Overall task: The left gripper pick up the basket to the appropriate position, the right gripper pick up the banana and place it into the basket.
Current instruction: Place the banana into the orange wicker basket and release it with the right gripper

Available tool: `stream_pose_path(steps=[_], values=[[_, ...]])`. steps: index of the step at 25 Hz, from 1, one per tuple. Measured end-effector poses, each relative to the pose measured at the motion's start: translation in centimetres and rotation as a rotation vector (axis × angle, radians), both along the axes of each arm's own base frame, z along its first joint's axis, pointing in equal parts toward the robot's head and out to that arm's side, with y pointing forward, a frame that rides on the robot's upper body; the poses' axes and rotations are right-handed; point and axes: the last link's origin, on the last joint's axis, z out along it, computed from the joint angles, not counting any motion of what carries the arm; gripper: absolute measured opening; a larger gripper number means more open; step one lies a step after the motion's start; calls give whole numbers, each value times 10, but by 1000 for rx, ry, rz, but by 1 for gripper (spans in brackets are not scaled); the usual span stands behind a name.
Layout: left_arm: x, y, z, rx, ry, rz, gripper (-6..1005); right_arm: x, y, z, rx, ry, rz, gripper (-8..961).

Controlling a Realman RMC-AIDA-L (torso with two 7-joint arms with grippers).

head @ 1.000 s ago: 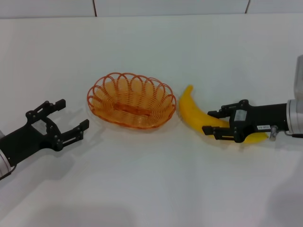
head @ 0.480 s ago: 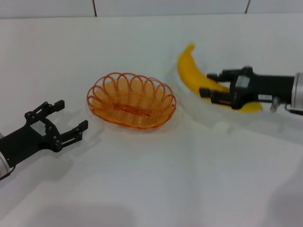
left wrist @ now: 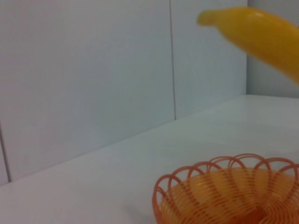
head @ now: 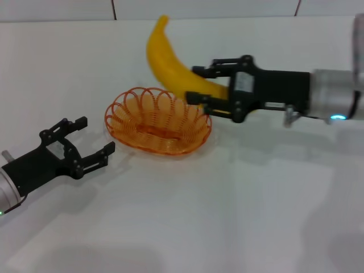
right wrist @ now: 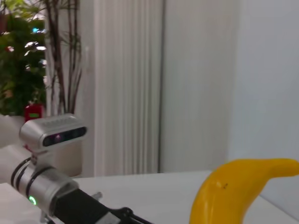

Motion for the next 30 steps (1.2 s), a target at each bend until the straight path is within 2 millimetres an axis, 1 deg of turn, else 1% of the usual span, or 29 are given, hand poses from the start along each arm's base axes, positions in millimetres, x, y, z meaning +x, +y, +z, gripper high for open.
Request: stream_pose_path(steps=[3, 7, 13, 19, 24, 30], values=[[4, 2, -3, -12, -2, -12, 878, -8, 9, -17, 0, -49, 4, 480], [8, 3, -6, -23, -4, -24, 878, -6, 13, -33, -6, -122, -17, 481], [10, 2, -7, -27, -12, -37, 877, -2, 10, -45, -7, -164, -25, 481], [10, 0, -8, -33, -18, -33, 878, -6, 13, -61, -7, -195, -44, 481], [9, 0, -8, -32, -18, -31, 877, -10, 13, -59, -16, -165, -48, 480], [8, -1, -8, -29, -19, -26, 877, -10, 14, -56, -18, -139, -69, 573]])
